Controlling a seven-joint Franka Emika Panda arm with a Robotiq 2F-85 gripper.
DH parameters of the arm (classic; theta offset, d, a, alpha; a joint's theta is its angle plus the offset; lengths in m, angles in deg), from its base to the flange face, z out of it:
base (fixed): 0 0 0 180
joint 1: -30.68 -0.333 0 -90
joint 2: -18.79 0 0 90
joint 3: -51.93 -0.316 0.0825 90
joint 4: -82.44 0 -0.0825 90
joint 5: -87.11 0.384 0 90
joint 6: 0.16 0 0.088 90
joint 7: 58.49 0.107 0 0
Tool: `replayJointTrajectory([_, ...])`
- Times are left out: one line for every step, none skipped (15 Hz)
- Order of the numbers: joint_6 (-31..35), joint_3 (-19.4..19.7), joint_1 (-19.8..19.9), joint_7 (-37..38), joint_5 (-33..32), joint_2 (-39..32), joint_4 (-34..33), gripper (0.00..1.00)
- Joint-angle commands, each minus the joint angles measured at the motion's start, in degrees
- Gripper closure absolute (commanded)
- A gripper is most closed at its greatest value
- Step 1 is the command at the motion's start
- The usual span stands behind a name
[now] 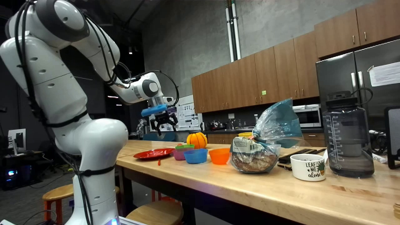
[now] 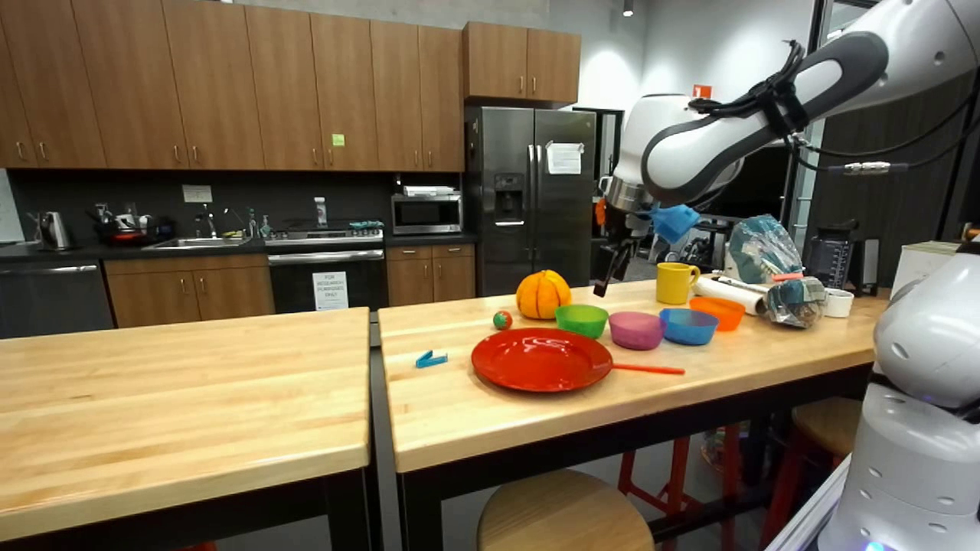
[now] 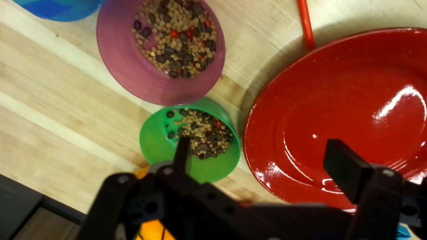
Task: Put the red object in the orange bowl
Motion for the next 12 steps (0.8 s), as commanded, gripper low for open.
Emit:
replayJointTrajectory([2.2,-1.0,-0.6,1.5,0.7,-5.3,-4.1,0.00])
replayJointTrajectory([2.8,-1.4,-0.7,1.8,0.7,-6.2,-4.7,0.00])
replayJointTrajectory([3.4,-1.7,-0.8,2.4,0.8,-7.0,-5.3,0.00])
replayJointTrajectory([4.0,-2.0,-1.0,2.5,1.0,-7.9,-5.9,0.00])
replayJointTrajectory([4.7,-2.3,-1.2,2.7,1.0,-8.8,-6.4,0.00])
replayJointTrajectory([5.7,-2.7,-1.4,2.9,0.8,-9.7,-6.8,0.00])
replayJointTrajectory([6.5,-3.2,-1.5,3.3,0.7,-11.1,-7.4,0.00])
replayJointTrajectory([7.5,-3.7,-1.6,3.6,0.6,-12.2,-7.9,0.00])
replayJointTrajectory([8.8,-4.1,-1.8,4.0,0.6,-13.4,-8.3,0.00])
replayJointTrajectory([9.5,-4.5,-1.9,4.5,0.6,-14.6,-9.0,0.00])
replayJointTrajectory([10.4,-5.0,-1.9,5.2,0.4,-15.9,-9.6,0.00])
replayJointTrajectory([11.0,-5.3,-2.0,5.5,0.3,-17.0,-10.2,0.00])
